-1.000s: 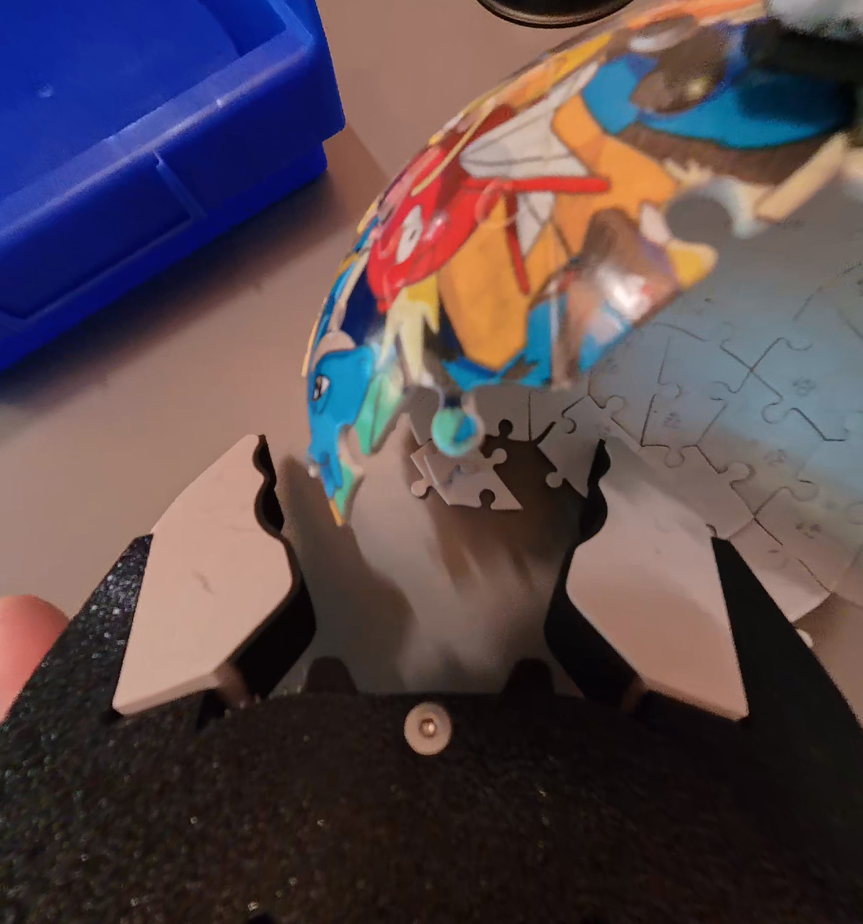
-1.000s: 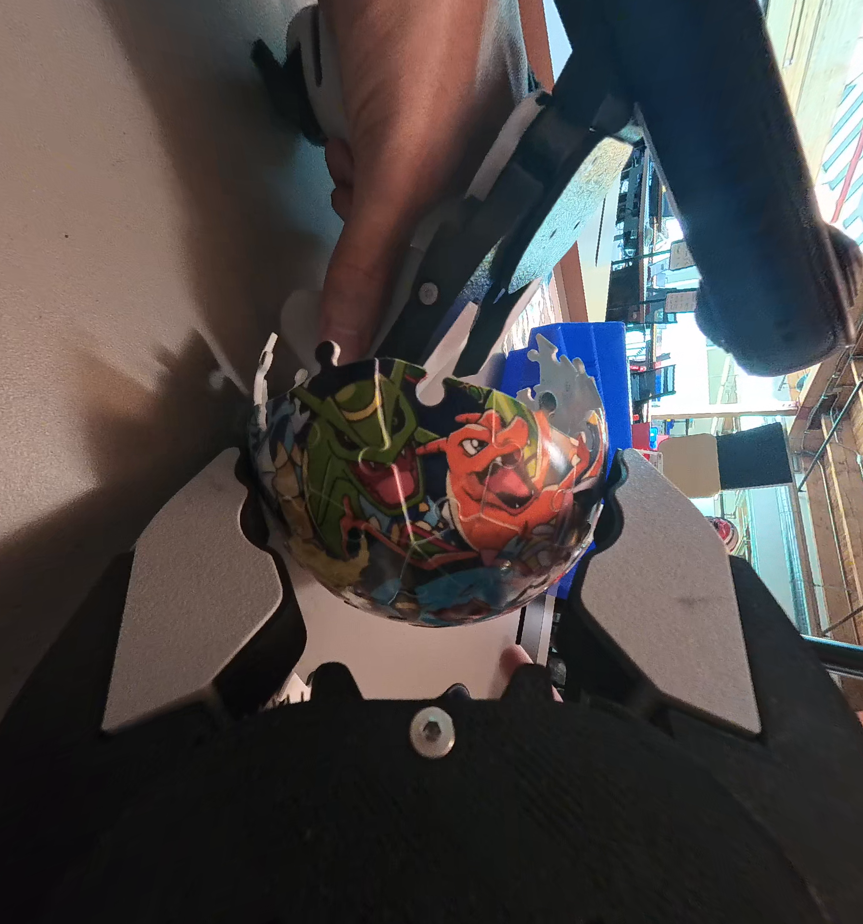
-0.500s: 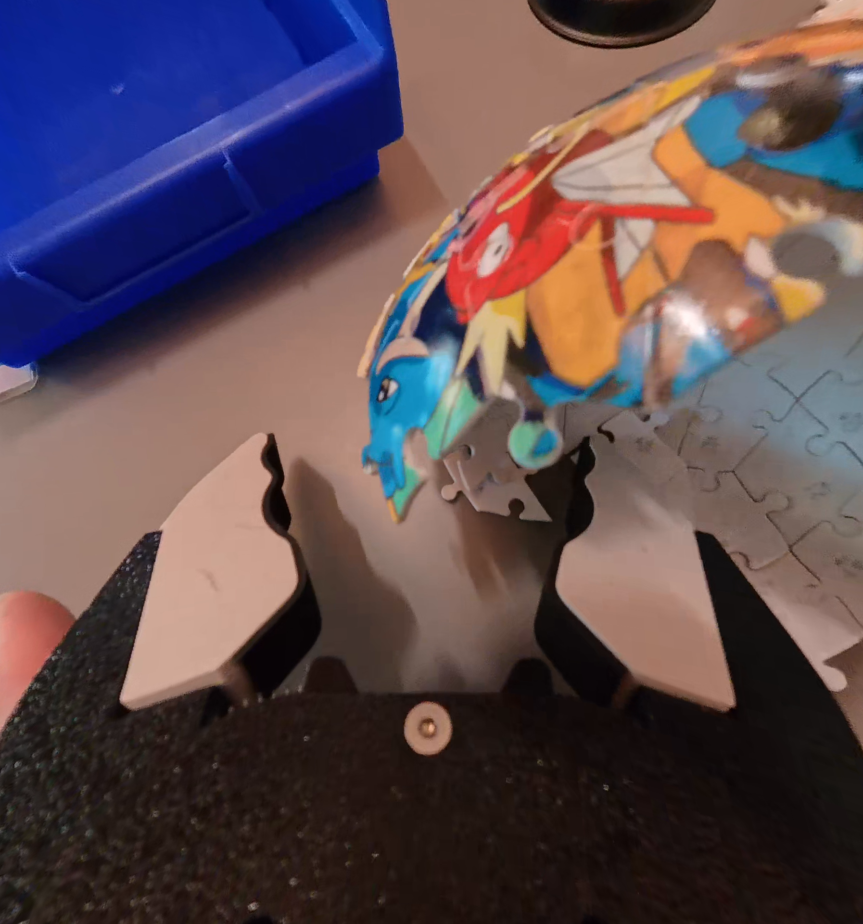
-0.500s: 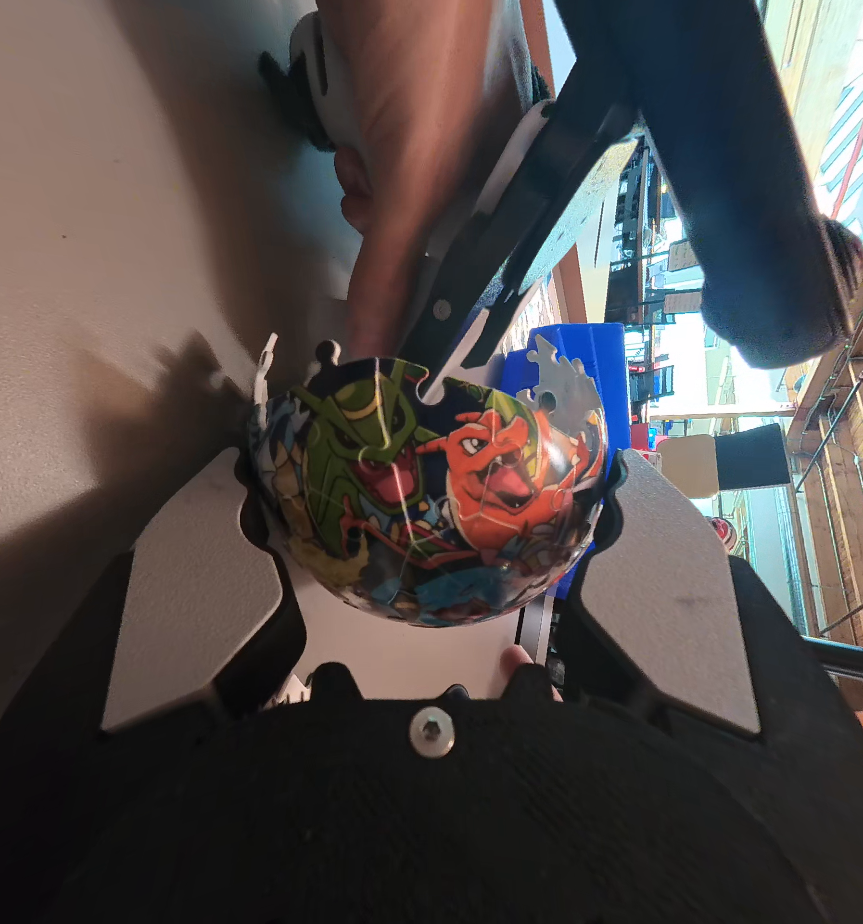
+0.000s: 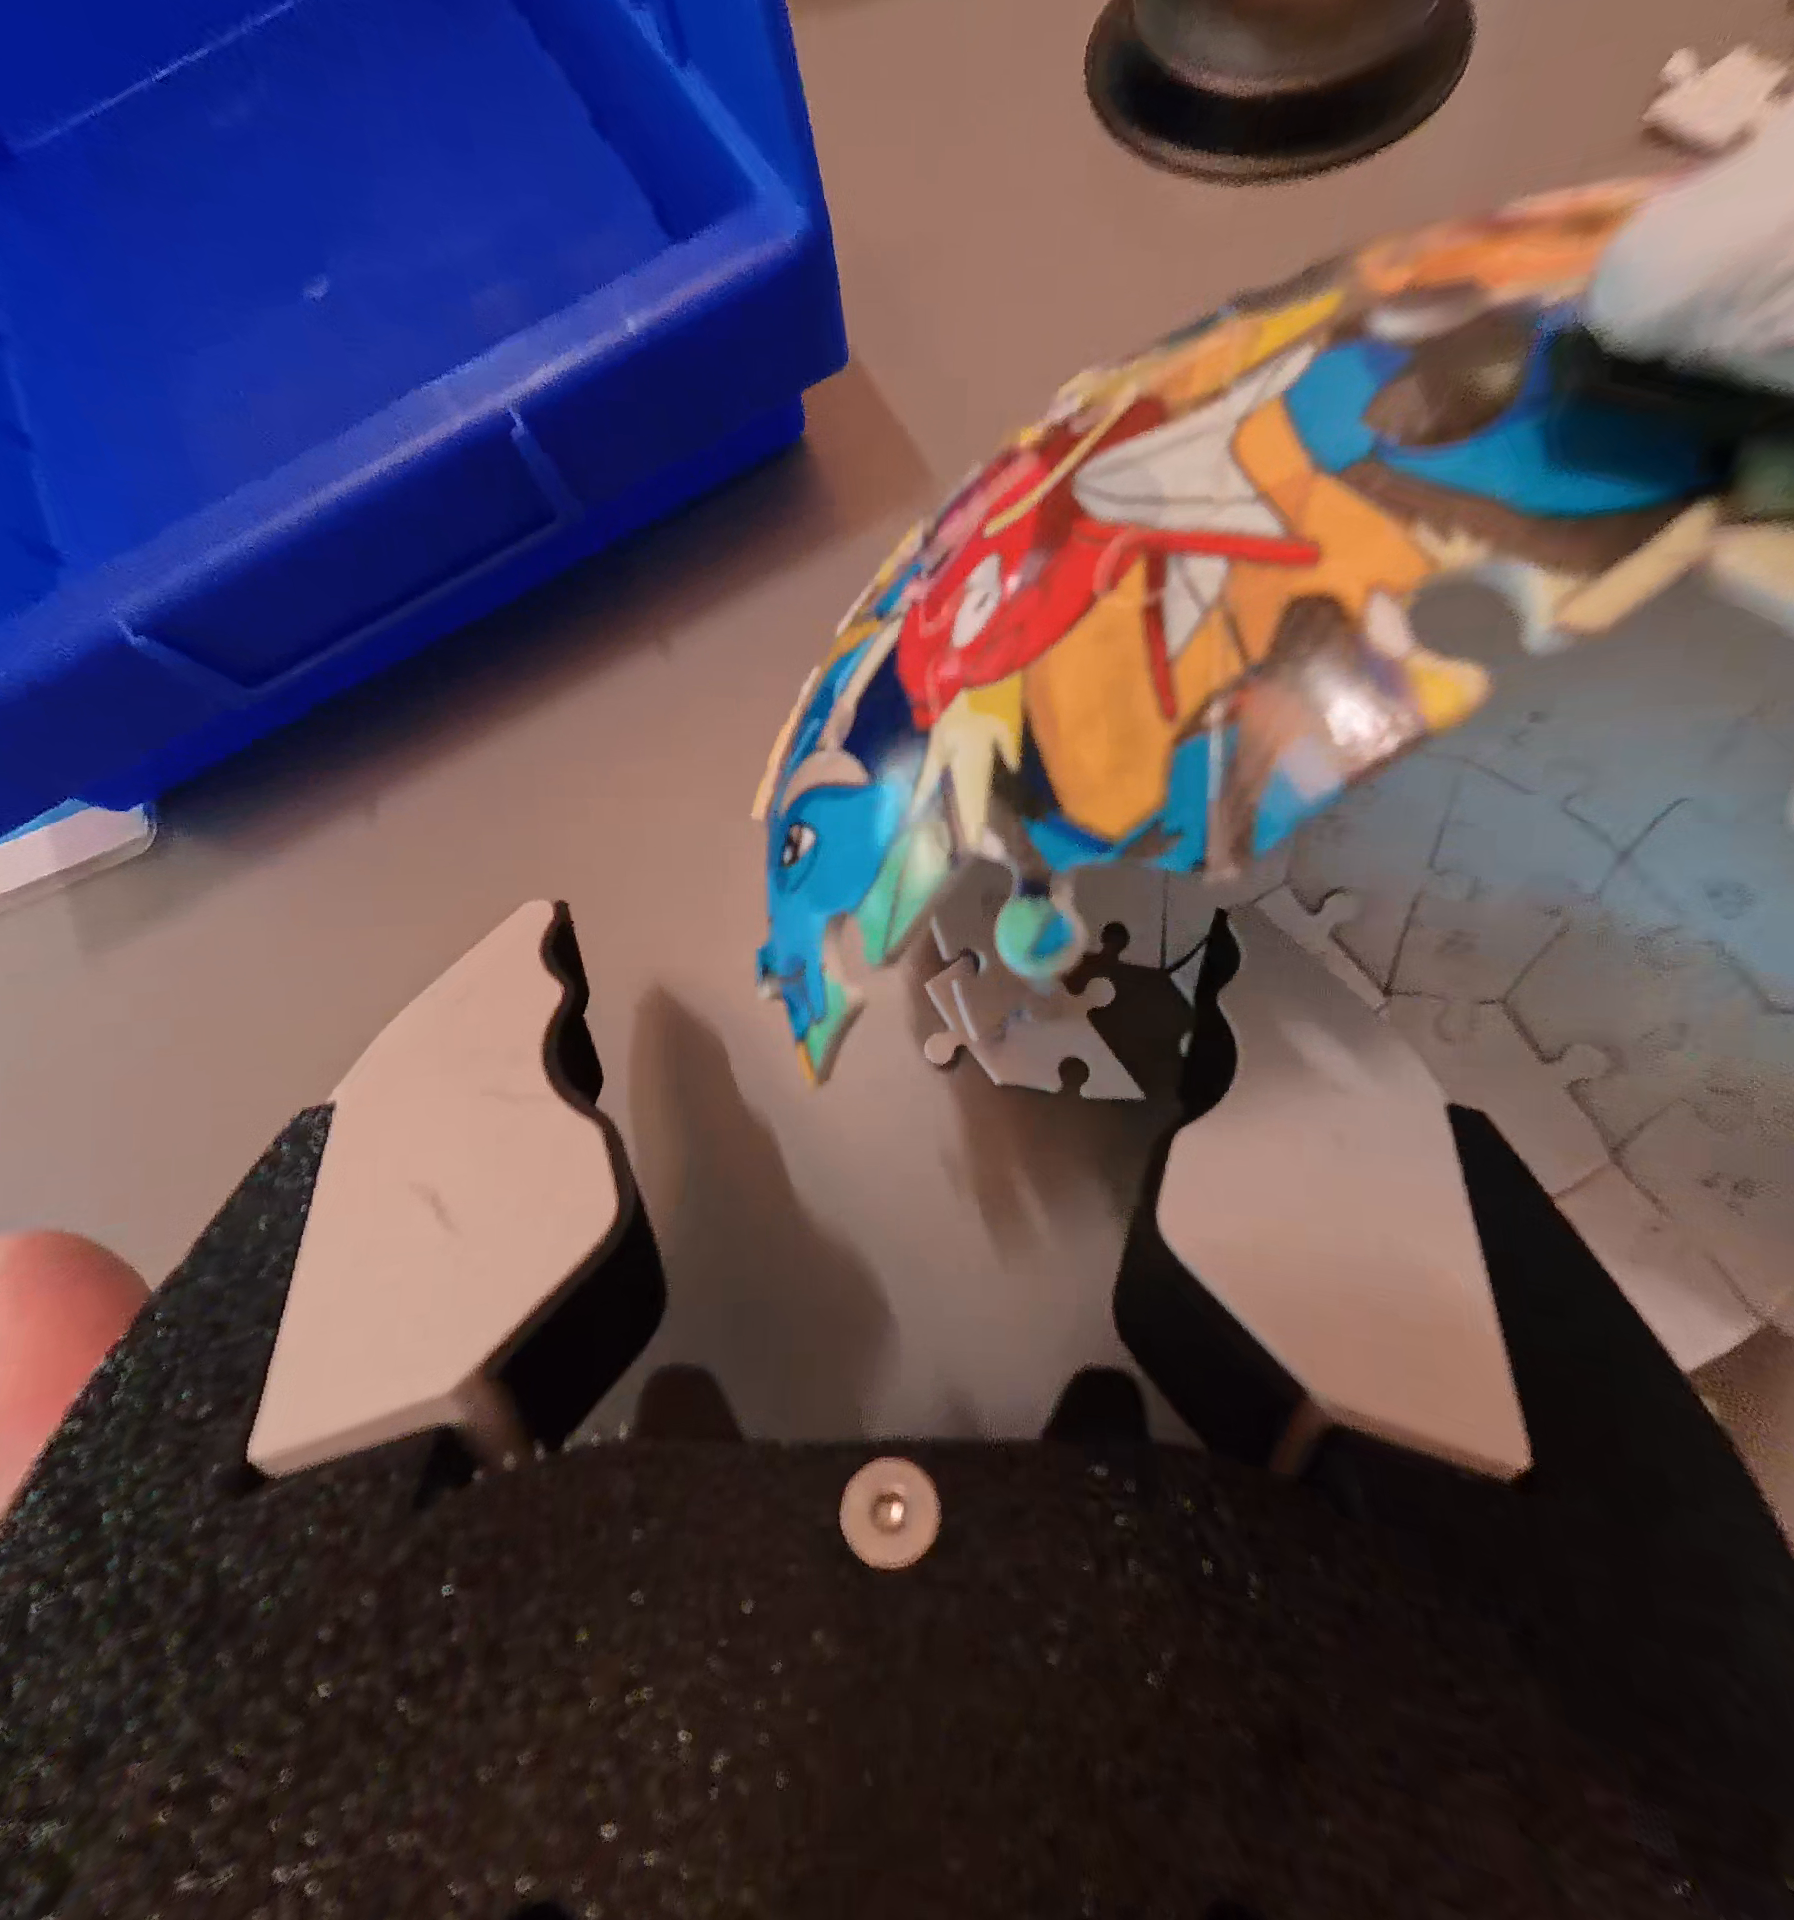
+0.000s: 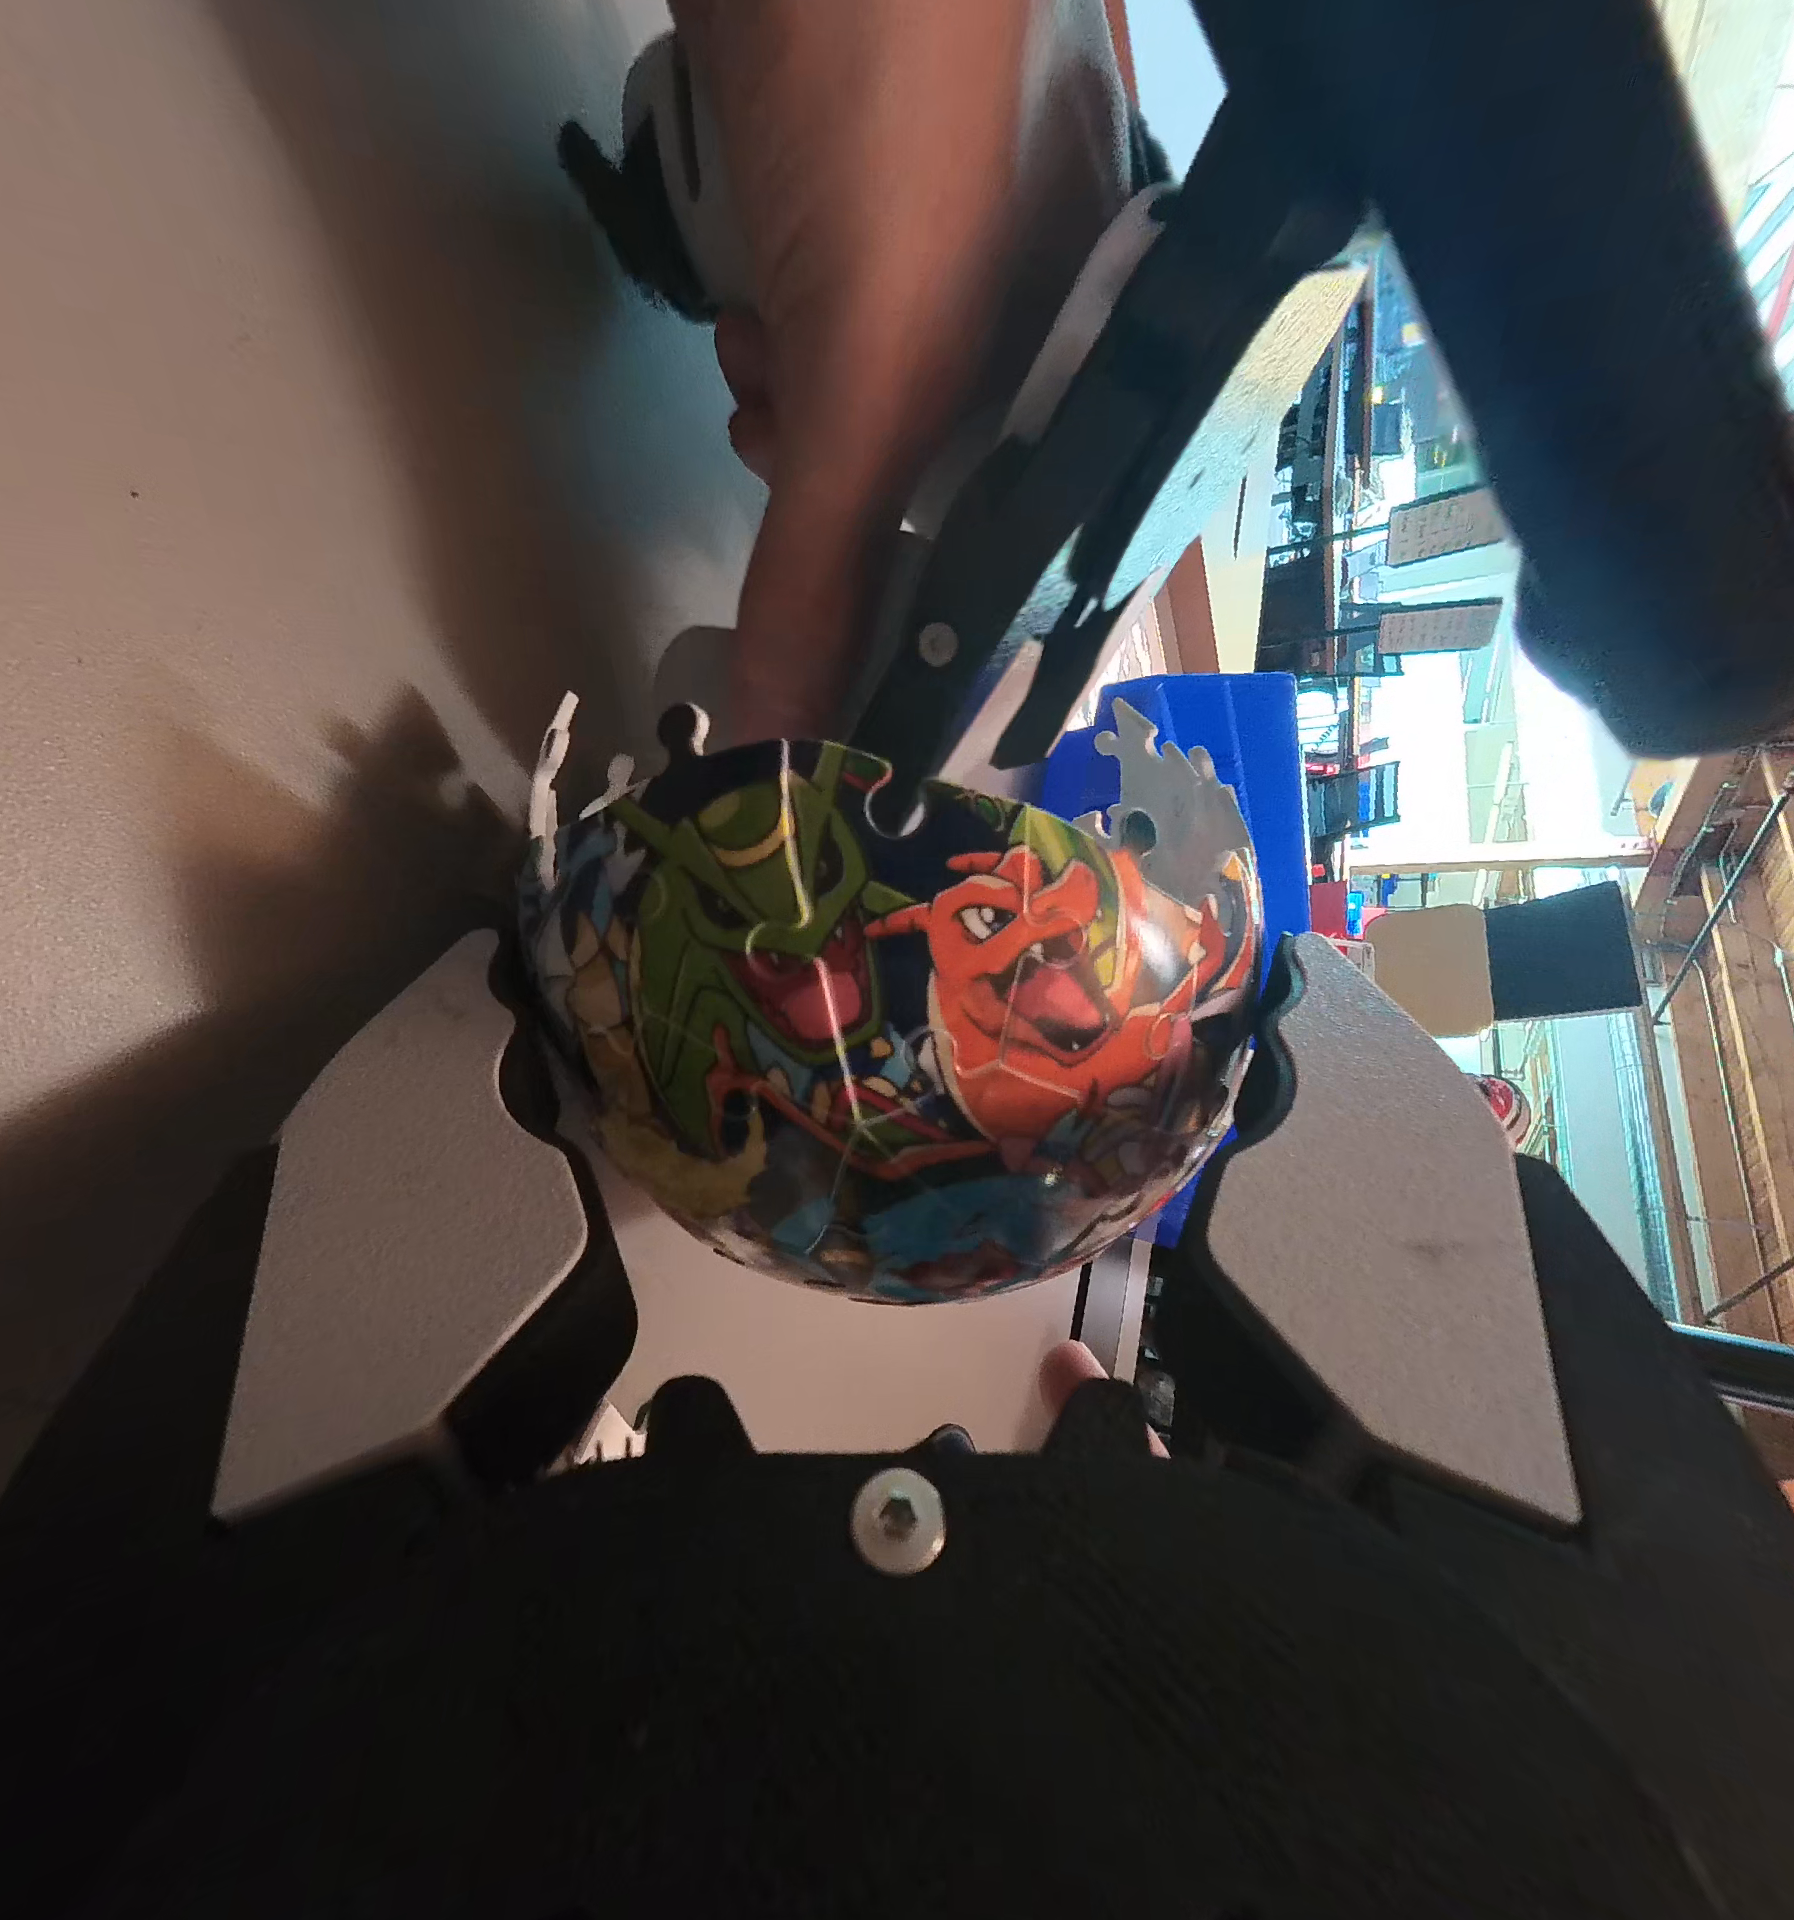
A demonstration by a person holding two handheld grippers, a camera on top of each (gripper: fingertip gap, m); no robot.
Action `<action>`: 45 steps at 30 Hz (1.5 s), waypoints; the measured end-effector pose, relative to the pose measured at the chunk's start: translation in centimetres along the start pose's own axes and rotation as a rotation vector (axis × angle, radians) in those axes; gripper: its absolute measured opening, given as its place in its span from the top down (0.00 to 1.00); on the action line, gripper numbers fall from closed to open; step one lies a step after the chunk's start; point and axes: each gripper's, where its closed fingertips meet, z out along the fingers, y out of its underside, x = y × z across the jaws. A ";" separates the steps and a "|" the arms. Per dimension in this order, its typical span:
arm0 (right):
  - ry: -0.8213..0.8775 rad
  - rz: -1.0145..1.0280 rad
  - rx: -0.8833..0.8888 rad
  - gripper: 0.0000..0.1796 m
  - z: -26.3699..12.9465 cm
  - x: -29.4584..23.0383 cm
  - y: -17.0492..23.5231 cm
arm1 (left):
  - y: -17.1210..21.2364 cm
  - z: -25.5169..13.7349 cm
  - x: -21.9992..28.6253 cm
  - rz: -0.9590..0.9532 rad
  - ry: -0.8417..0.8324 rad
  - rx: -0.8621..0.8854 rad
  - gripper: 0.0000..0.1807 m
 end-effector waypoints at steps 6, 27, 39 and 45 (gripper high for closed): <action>0.000 -0.001 0.001 0.28 0.0 0.0 0.0 | -0.2 -0.1 -0.2 -0.020 -0.010 0.007 0.39; 0.000 0.004 -0.003 0.29 0.0 -0.1 0.2 | -0.1 0.6 1.4 0.057 0.001 -0.021 0.40; 0.005 -0.016 -0.004 0.29 0.0 -0.1 0.1 | 1.4 -0.3 0.3 -0.077 0.074 -0.077 0.39; 0.007 -0.008 0.003 0.29 0.0 -0.1 0.1 | 1.7 0.1 1.2 -0.035 0.093 -0.101 0.40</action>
